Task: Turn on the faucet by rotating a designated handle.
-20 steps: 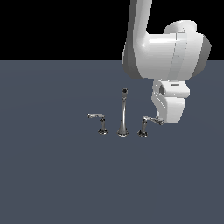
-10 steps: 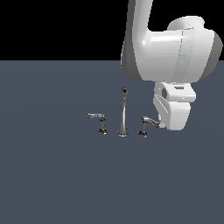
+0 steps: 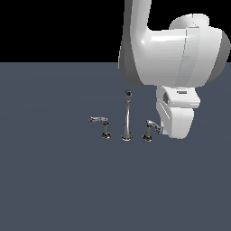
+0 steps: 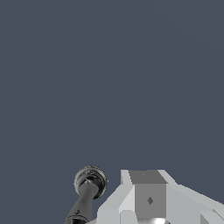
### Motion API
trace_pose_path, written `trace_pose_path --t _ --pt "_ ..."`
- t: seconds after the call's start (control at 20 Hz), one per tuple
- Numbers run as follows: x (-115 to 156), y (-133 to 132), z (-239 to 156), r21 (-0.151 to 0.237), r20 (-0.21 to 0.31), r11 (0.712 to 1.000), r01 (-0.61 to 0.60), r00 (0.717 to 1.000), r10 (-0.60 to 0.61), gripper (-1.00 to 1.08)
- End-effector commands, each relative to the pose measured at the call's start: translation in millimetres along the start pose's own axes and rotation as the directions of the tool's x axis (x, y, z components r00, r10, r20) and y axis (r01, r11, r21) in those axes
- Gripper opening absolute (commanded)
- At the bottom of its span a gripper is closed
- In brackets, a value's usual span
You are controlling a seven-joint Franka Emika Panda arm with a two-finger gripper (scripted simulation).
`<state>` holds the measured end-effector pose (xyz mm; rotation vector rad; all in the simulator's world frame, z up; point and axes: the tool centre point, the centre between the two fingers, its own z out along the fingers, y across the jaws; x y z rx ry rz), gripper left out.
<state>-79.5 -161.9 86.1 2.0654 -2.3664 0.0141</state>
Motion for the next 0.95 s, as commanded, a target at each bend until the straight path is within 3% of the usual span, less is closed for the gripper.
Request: trace_pose_path --t 0.0,0.25,0.3,0.9 --pt "-23 6 0 -0.004 0.005 1.0 0.023 1.0 -0.023 -1.0" --pt "-40 14 0 -0.006 0.006 1.0 0.026 1.0 -0.026 -1.0" --pt "-16 13 0 -0.003 0.0 1.0 -0.013 1.0 0.013 -1.0" --pt "-86 -3 0 -0.006 0.006 1.0 0.026 1.0 -0.026 -1.0"
